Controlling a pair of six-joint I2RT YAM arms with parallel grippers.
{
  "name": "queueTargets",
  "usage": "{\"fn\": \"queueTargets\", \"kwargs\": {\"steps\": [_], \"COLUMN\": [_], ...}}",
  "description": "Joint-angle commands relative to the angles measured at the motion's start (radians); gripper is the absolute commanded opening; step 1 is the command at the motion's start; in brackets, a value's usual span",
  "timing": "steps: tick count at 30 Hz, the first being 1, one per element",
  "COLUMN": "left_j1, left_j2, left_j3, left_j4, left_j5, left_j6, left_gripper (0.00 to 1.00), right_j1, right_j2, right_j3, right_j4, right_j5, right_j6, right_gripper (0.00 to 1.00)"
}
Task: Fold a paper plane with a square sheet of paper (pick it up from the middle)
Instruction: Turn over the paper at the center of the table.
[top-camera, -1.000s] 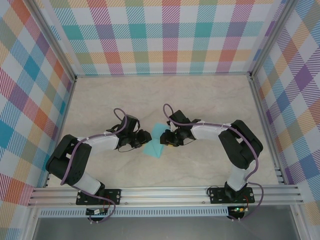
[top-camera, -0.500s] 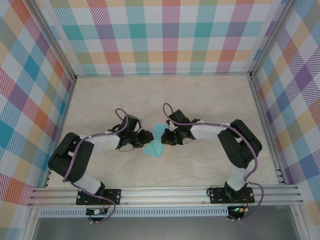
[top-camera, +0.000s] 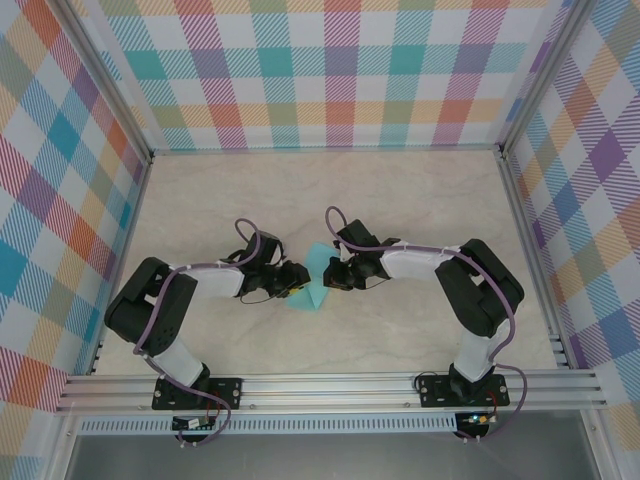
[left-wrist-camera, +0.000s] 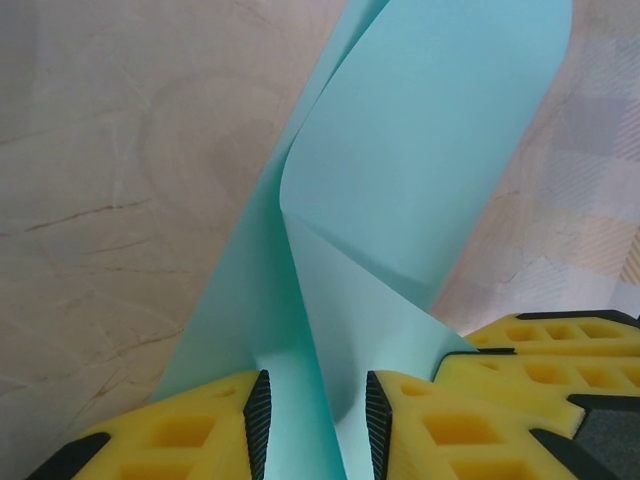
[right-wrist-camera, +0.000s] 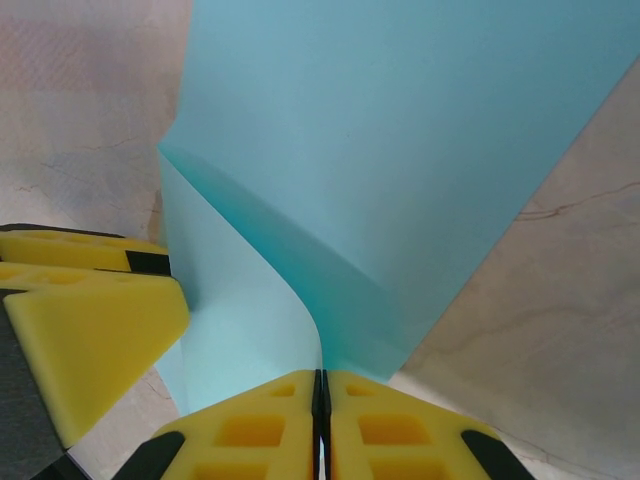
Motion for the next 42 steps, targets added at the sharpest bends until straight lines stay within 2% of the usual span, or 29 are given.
{"fn": "queueTargets", "kwargs": {"steps": [1, 9, 12, 18, 20, 25, 29, 30, 37, 40, 42], "left_j1": [-0.014, -0.017, -0.017, -0.017, -0.019, -0.048, -0.089, -0.102, -0.213, -0.293, -0.324], "left_j2": [0.019, 0.038, 0.04, -0.016, -0.056, -0.17, -0.221, -0.226, -0.161, -0.038, 0.066], "left_j3": [0.021, 0.037, 0.039, 0.049, 0.071, 0.18, 0.307, 0.34, 0.523, 0.614, 0.671], "left_j4": [0.032, 0.059, 0.068, 0.013, -0.07, -0.377, -0.636, -0.684, -0.9, -0.995, -1.02], "left_j5": [0.031, 0.038, 0.033, -0.002, -0.039, -0.238, -0.438, -0.501, -0.951, -1.246, -1.337], "left_j6": [-0.005, -0.001, 0.002, 0.053, 0.095, 0.242, 0.337, 0.358, 0.428, 0.431, 0.442], "left_gripper": [0.33, 0.21, 0.16, 0.01, 0.01, 0.01, 0.01, 0.01, 0.02, 0.01, 0.01], "right_j1": [-0.002, -0.002, -0.002, -0.004, -0.006, -0.008, -0.011, -0.013, -0.045, -0.07, -0.084], "right_j2": [0.0, -0.005, -0.022, -0.146, -0.194, -0.308, -0.408, -0.435, -0.545, -0.541, -0.539], "right_j3": [-0.015, -0.02, -0.022, -0.029, -0.025, -0.024, -0.058, -0.07, -0.125, -0.127, -0.135], "right_j4": [-0.002, -0.005, -0.017, -0.118, -0.168, -0.263, -0.294, -0.296, -0.347, -0.404, -0.425], "right_j5": [0.006, 0.005, 0.021, 0.162, 0.217, 0.36, 0.469, 0.495, 0.601, 0.623, 0.627], "right_j6": [0.013, 0.014, 0.014, 0.004, -0.016, -0.054, -0.053, -0.052, -0.011, 0.043, 0.069], "right_gripper": [0.11, 0.12, 0.16, 0.36, 0.44, 0.67, 0.96, 1.0, 1.0, 1.0, 1.0]}}
